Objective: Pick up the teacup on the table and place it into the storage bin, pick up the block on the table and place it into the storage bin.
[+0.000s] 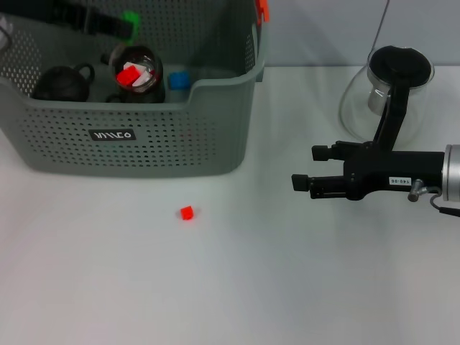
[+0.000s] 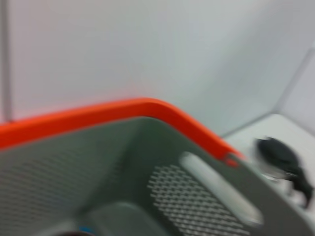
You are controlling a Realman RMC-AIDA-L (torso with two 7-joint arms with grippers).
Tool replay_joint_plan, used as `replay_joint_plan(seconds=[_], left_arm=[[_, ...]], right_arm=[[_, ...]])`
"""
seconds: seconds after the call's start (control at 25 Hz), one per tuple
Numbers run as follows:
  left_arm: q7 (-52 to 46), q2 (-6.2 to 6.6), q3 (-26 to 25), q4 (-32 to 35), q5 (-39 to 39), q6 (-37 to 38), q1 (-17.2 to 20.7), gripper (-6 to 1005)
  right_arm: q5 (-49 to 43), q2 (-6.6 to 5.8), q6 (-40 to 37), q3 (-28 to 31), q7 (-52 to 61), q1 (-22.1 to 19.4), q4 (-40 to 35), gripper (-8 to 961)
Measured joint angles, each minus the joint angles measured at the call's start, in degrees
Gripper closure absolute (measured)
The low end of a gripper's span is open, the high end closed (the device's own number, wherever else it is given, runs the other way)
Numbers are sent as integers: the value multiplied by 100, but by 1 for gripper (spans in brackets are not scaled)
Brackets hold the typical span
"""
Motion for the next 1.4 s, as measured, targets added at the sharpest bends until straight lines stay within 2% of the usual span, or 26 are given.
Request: replay_joint_plan(seconds=[0.2,0.4,0.6,0.64,0.72,0.88,0.96,1.0,1.04,1.08,1.24,1.4], left_arm=[[-109,-30,211,-142,334,-926,-22,814],[-92,-50,199,-202,342,-1563,32,715],[-64,-174,184,92,85,-1931,209,617],[-18,-240,207,267,-99,-1791,289,597],[212,-387,244,638,-503,-1448,472,454],[1292,-827,314,1462,-1652,-363,1064,249],[1783,-960,409,1630,-1993,112,1330,159],[1783,-960,409,1630,-1993,112,1330,140],[1994,-1011,461,1660,-2113,279,1462,122],[2474,-1135,522,1481,-2286,462,1798,103],[3282,-1234,556,1019,-2481,694,2141,47],[3845,-1232,672,497,-2451,1033,2275,48]], right_arm=[[-1,0,-8,21,4,-8,30,41],[-8,-3,-46,136,54,-28,46,41],[-12,-5,-64,141,96,-37,49,42],[-14,-6,-65,141,97,-40,49,42],[-13,-11,-66,141,97,-41,49,42],[-11,-23,-65,144,141,-43,49,42],[-11,-24,-61,149,184,-42,37,42],[-11,-25,-43,153,191,-42,37,42],[-11,-31,-30,164,192,-43,42,42],[-10,-37,-23,177,192,-42,48,41],[-8,-54,-5,217,196,-48,58,41],[-15,-67,2,220,227,-50,62,42]])
